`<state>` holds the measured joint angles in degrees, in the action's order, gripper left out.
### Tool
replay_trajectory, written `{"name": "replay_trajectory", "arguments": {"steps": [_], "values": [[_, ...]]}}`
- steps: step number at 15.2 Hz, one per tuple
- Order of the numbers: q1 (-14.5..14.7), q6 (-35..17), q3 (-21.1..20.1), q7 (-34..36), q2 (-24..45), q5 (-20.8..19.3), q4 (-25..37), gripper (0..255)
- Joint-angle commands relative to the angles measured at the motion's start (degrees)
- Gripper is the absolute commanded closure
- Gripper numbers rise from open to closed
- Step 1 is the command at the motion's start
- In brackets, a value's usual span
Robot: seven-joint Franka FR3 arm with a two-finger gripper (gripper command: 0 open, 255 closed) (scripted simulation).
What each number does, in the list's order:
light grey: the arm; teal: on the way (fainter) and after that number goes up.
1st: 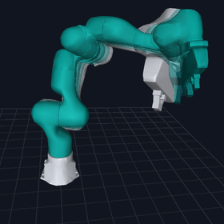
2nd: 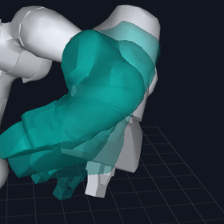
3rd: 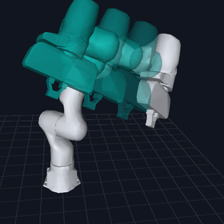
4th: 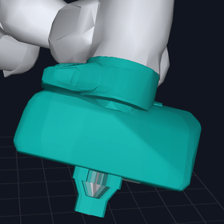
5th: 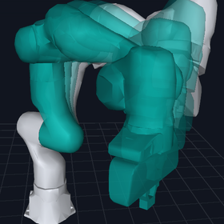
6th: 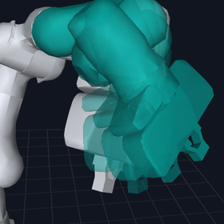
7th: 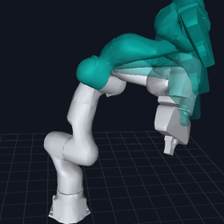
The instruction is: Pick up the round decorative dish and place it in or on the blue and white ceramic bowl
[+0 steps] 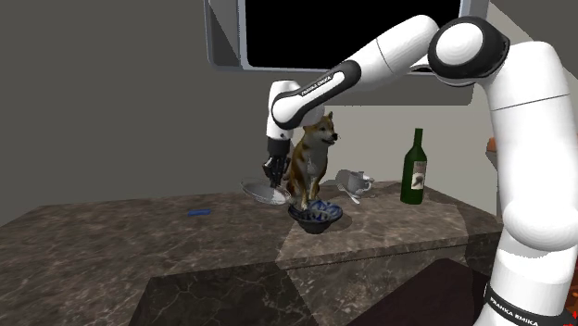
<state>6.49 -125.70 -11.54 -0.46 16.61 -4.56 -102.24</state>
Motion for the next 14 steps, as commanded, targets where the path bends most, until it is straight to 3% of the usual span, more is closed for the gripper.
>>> {"name": "replay_trajectory", "arguments": {"steps": [1,7,14], "values": [[0.0,1.4,-0.1,-0.1,-0.6,0.2,0.8,255],[-0.1,5.3,-0.2,-0.4,-1.9,0.6,3.5,255],[-5.3,3.8,2.2,-9.3,-12.6,4.3,-8.5,255]]}}
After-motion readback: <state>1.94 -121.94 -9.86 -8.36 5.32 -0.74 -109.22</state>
